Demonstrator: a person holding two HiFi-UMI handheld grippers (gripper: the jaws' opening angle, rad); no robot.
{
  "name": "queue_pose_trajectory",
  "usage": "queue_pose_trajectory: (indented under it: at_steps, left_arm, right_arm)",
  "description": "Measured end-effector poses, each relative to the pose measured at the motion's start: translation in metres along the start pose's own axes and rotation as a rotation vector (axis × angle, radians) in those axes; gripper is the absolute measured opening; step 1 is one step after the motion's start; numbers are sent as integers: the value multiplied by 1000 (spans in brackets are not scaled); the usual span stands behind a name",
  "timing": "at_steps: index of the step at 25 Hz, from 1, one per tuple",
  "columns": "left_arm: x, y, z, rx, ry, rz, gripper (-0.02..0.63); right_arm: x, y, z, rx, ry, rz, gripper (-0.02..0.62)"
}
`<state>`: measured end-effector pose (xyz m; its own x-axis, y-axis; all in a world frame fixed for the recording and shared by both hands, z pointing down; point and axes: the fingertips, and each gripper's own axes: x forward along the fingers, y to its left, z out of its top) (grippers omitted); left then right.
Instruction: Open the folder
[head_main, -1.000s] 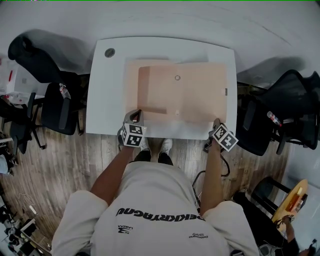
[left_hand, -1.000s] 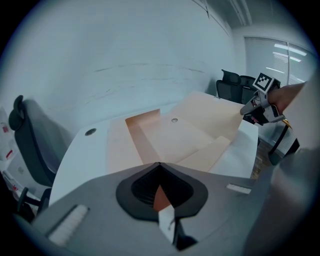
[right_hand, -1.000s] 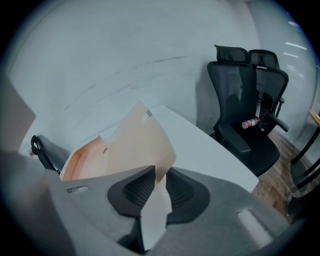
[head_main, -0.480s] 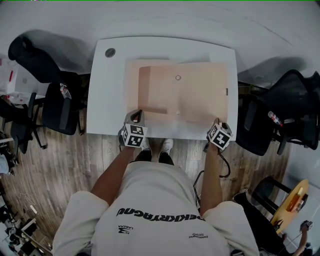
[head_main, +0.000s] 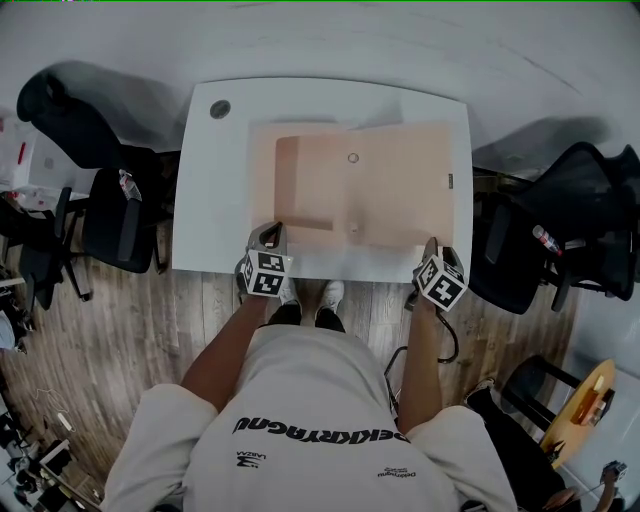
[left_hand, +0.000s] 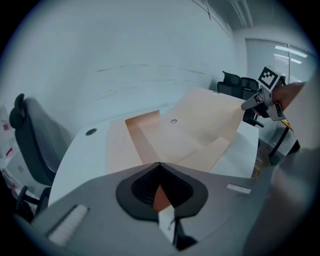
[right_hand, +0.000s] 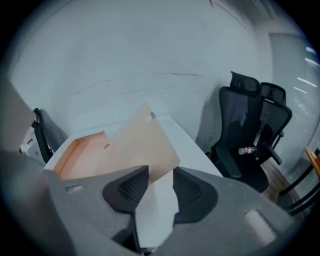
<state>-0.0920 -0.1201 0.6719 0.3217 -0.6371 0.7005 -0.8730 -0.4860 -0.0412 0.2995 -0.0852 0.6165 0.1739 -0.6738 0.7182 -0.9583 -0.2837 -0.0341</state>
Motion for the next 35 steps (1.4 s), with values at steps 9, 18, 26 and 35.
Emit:
queue_pose_trajectory:
  at_steps: [9, 18, 26, 35]
  left_arm:
    - [-3, -2, 4, -12, -14, -16, -5]
    - [-9, -10, 15, -8, -44, -36, -5]
    - [-19, -14, 34, -27, -93, -46, -5]
    - [-36, -16, 51, -83, -141, -43, -5]
  right_arm:
    - [-12, 19, 2, 69, -18, 84, 144]
    - [-18, 39, -10, 136, 3, 146, 144]
    - [-29, 49, -21, 138, 27, 167, 121]
    - [-44, 99, -21, 59, 14, 280, 2]
